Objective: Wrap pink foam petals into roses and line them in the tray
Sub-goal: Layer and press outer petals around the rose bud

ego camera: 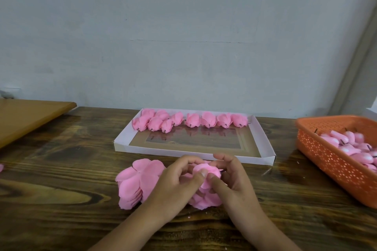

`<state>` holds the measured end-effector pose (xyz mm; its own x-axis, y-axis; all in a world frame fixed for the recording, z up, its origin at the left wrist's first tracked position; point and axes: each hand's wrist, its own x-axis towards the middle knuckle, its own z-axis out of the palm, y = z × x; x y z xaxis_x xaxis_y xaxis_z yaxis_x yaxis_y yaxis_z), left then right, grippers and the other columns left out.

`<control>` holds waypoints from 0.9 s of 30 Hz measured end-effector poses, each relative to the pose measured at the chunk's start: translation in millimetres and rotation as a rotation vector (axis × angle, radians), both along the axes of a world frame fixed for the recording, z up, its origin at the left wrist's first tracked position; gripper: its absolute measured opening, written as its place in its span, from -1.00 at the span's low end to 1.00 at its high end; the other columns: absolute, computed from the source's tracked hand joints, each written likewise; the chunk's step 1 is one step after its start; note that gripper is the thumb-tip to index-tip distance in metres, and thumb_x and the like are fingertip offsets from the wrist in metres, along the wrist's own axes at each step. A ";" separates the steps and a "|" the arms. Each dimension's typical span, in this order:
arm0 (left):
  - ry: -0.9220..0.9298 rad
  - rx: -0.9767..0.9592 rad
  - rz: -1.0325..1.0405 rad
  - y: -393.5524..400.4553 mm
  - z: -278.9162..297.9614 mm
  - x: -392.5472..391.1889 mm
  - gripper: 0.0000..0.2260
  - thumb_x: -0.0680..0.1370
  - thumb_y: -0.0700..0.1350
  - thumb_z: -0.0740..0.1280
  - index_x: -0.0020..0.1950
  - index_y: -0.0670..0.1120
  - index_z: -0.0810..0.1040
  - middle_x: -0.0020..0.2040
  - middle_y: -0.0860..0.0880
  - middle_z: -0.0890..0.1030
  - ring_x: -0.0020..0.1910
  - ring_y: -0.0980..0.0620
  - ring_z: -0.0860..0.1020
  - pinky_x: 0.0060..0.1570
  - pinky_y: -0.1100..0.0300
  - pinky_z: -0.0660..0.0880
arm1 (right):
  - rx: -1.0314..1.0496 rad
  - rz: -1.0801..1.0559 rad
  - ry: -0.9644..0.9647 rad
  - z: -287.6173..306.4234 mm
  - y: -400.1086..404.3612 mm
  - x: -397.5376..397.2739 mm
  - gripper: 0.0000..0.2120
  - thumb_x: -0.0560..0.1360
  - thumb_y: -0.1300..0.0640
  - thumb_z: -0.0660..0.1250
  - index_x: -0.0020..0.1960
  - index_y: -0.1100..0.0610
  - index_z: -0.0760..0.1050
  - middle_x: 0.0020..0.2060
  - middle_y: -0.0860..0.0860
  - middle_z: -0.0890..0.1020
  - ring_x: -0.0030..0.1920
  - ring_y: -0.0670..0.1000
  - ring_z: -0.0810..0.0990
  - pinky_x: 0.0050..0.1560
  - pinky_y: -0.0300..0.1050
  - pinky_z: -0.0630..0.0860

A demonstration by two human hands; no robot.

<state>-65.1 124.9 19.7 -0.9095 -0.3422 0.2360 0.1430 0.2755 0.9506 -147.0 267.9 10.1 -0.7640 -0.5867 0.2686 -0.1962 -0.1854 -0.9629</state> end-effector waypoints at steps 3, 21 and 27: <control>-0.009 0.018 0.032 -0.3 -1.2 -4.1 -0.84 0.49 -0.01 0.39 -0.01 0.26 0.63 -0.01 0.13 0.72 -0.08 0.13 0.70 -0.30 0.23 0.60 | 0.026 0.018 0.051 0.6 0.3 2.5 -0.61 0.55 0.35 0.33 0.26 -0.03 0.44 -0.01 -0.11 0.64 -0.05 0.03 0.67 -0.12 -0.16 0.61; 0.119 -0.162 0.152 2.8 -3.3 -3.0 -0.82 0.57 -0.20 0.42 -0.10 0.09 0.61 -0.09 0.13 0.70 -0.04 0.16 0.67 -0.20 0.30 0.58 | 0.036 0.008 0.117 -2.8 -0.3 1.3 -0.61 0.55 0.36 0.33 0.26 -0.01 0.43 0.01 -0.19 0.64 0.00 -0.07 0.66 -0.10 -0.21 0.60; 0.157 -0.328 0.127 4.5 -3.7 -2.6 -0.81 0.55 -0.23 0.43 -0.07 0.09 0.60 -0.09 0.16 0.66 -0.05 0.15 0.63 -0.17 0.42 0.48 | 0.020 -0.029 0.113 -3.9 -1.6 -0.2 -0.63 0.54 0.35 0.34 0.23 -0.03 0.46 0.00 -0.19 0.64 -0.03 -0.08 0.67 -0.12 -0.25 0.58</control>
<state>-67.7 129.4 16.0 -0.8086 -0.3332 0.4849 0.2253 0.5859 0.7784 -147.1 266.3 6.2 -0.7462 -0.5711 0.3421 -0.3083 -0.1589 -0.9379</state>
